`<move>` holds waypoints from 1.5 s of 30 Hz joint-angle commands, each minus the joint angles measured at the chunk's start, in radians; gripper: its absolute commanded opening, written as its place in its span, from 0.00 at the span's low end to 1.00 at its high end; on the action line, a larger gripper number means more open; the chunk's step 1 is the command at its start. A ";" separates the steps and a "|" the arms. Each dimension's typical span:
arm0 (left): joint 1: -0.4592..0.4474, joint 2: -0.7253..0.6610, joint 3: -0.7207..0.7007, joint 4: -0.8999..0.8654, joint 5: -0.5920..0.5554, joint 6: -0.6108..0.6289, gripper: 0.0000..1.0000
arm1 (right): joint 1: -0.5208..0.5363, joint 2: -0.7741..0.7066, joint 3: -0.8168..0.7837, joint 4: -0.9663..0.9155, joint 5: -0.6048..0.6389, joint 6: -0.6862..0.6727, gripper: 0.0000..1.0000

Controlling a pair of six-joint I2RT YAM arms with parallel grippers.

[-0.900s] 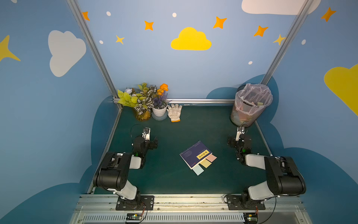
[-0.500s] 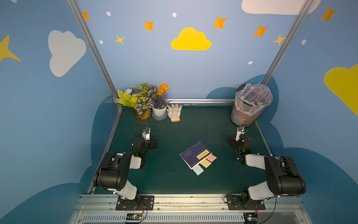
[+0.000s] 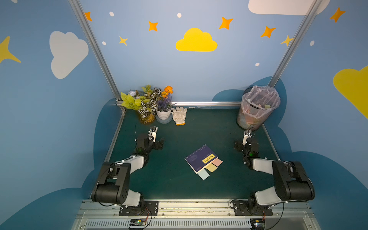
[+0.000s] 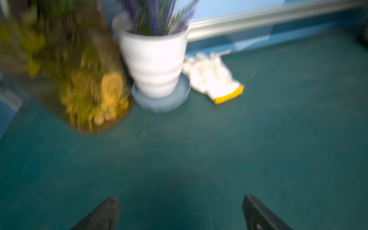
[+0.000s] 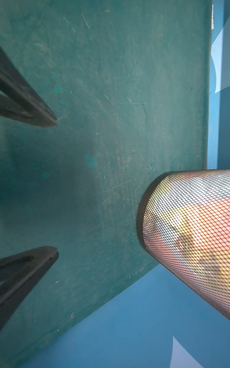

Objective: Peel off the used sticky note
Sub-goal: Adjust the book at the center of the board.

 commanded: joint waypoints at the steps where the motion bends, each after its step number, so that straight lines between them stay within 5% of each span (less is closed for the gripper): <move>1: -0.001 -0.055 0.167 -0.530 0.233 0.153 1.00 | 0.028 -0.146 0.153 -0.299 0.139 0.113 0.98; 4: -0.019 -0.082 0.227 -0.697 0.286 0.248 1.00 | 0.015 -0.222 0.387 -0.796 0.096 0.342 0.98; 6: -0.045 -0.089 0.240 -0.762 0.259 0.299 0.99 | 0.007 -0.234 0.401 -0.836 0.042 0.514 0.98; 9: -0.113 -0.060 0.276 -0.825 0.149 0.329 0.95 | 0.019 -0.248 0.394 -0.821 -0.175 0.508 0.98; 16: -0.257 0.068 0.324 -0.890 -0.014 0.365 0.88 | 0.253 -0.252 0.424 -1.154 -0.206 0.627 0.97; 26: -0.391 0.321 0.453 -0.885 -0.231 0.365 0.83 | 0.438 -0.255 0.179 -1.072 -0.336 0.812 0.98; 38: -0.522 0.481 0.535 -0.904 -0.174 0.402 0.85 | 0.461 -0.082 0.169 -0.859 -0.443 0.856 0.97; 45: -0.555 0.451 0.467 -0.930 -0.102 0.431 0.85 | 0.458 0.026 0.260 -0.829 -0.486 0.815 0.98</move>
